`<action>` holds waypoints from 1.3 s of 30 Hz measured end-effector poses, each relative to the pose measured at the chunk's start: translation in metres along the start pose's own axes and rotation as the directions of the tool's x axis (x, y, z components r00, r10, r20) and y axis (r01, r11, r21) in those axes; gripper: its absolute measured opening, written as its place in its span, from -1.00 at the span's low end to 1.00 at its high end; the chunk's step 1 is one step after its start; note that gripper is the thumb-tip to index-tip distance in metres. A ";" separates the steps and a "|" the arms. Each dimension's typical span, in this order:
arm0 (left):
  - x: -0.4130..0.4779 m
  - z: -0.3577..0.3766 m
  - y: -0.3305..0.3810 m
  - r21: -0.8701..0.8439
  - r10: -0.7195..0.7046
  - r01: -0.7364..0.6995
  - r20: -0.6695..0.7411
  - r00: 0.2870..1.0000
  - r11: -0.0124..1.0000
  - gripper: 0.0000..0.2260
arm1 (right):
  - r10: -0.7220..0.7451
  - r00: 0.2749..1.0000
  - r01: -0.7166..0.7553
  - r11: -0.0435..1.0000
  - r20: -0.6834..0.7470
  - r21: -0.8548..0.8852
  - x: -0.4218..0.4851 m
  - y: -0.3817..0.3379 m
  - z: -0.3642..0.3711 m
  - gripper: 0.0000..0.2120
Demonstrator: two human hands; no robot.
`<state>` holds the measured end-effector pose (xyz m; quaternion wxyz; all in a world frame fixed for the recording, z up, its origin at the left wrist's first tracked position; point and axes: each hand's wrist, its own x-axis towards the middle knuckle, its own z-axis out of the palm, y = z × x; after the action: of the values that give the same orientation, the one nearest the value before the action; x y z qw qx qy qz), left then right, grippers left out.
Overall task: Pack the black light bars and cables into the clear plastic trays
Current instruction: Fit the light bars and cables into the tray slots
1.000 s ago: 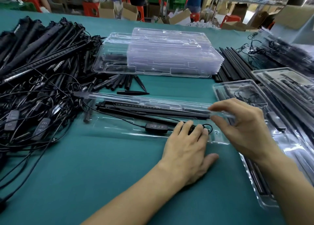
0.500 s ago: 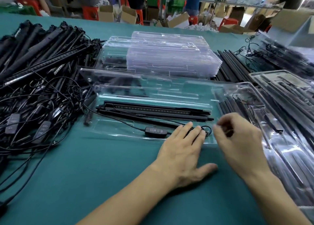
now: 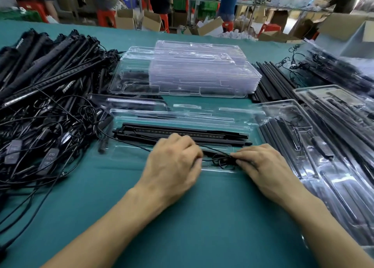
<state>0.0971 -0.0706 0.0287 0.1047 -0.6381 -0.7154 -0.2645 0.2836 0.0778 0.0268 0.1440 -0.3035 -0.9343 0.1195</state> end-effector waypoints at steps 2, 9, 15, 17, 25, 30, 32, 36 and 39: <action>-0.008 -0.007 -0.019 0.039 -0.001 -0.002 0.084 0.996 0.999 -0.88 | -0.011 1.000 0.011 1.000 0.014 -0.003 0.003 0.001 -0.002 -0.79; -0.025 -0.008 -0.042 0.106 0.207 -0.218 0.107 0.972 0.970 -0.70 | -0.002 1.000 0.003 0.998 -0.025 0.069 0.001 0.001 0.001 -0.73; -0.025 -0.005 -0.039 0.115 0.188 -0.200 0.107 0.976 0.973 -0.68 | 0.004 1.000 -0.004 0.997 0.008 0.074 0.006 -0.002 0.000 -0.79; -0.025 -0.004 -0.040 0.086 0.157 -0.168 0.123 0.980 0.982 -0.68 | 0.020 1.000 -0.021 0.994 0.017 0.105 0.006 -0.003 0.000 -0.79; -0.011 -0.005 -0.037 0.015 -0.023 0.022 0.072 0.997 1.000 -0.61 | 0.093 0.995 -0.074 0.938 -0.040 0.339 0.004 -0.006 0.001 -0.82; -0.006 -0.003 -0.033 0.158 -0.117 0.074 0.286 0.951 0.985 -0.37 | 0.163 0.979 -0.103 0.914 -0.124 0.391 0.006 -0.008 0.004 -0.87; -0.009 0.000 -0.031 0.209 -0.122 0.055 0.323 0.939 0.976 -0.33 | 0.199 0.963 -0.119 0.917 -0.179 0.381 0.007 -0.009 0.004 -0.86; -0.012 0.001 -0.032 0.257 -0.160 0.067 0.362 0.918 0.964 -0.32 | 0.225 0.962 -0.201 0.967 -0.152 0.156 0.008 -0.014 0.008 -0.84; -0.006 -0.002 -0.031 0.266 -0.165 0.067 0.363 0.917 0.962 -0.35 | 0.186 0.982 -0.183 0.980 -0.032 0.082 0.010 -0.017 0.007 -0.79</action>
<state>0.0675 -0.0780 0.0194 0.0264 -0.6153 -0.7863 -0.0496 0.2643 0.0693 0.0276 0.1625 -0.3854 -0.8936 0.1630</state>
